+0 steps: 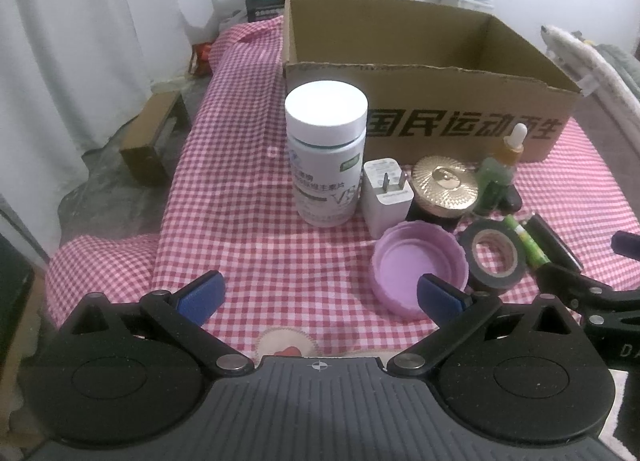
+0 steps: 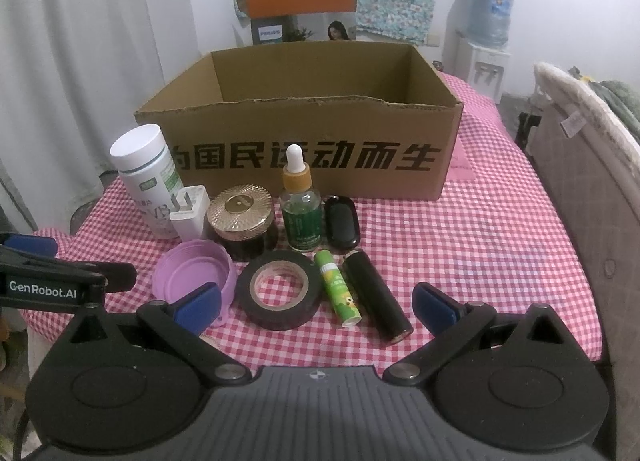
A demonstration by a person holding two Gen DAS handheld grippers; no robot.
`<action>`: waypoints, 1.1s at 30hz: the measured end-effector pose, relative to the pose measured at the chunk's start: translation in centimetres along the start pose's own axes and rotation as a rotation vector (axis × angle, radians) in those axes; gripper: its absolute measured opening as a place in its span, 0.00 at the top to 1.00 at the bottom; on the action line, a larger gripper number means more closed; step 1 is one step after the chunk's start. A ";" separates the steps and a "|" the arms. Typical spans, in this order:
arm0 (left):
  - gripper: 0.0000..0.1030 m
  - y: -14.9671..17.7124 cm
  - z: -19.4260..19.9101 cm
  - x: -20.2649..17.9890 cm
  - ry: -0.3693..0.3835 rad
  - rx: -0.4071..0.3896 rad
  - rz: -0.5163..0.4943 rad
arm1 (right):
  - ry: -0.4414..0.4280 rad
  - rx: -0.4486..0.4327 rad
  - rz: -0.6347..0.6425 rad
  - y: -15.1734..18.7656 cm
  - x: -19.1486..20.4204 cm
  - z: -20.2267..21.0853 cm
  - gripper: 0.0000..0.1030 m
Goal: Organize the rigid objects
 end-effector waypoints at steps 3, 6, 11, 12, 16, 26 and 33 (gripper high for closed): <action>0.00 0.0 0.0 0.0 -0.001 0.001 0.000 | -0.001 -0.001 0.002 -0.1 0.1 -0.1 0.00; 0.00 0.0 -0.1 0.2 -0.005 0.002 0.003 | -0.002 0.000 0.002 -0.1 0.1 -0.1 0.00; 0.00 0.1 -0.1 0.3 -0.011 0.005 0.002 | -0.003 0.000 0.006 -0.2 0.3 -0.2 0.00; 0.00 0.1 -0.1 0.3 -0.013 0.006 0.002 | -0.003 0.000 0.007 -0.2 0.3 -0.2 0.00; 0.00 0.1 -0.2 0.2 -0.017 0.010 0.000 | -0.002 0.000 0.005 -0.1 0.3 -0.2 0.00; 0.00 0.3 -0.5 0.0 -0.014 0.020 -0.004 | -0.002 -0.001 0.000 -0.2 0.2 -0.3 0.00; 0.00 0.4 -1.1 -0.6 0.000 0.029 -0.017 | 0.005 -0.005 -0.025 0.0 -0.3 -0.4 0.00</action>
Point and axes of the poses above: each gripper's, at about its wrist camera, not at the fingertips, and z roughly against the way its jaws point, x to its left, y to its underside, the point moved 9 cm from there along -z, roughly the way its jaws point, and after that the axes turned 2 degrees about -z, right-handed, at the moved point
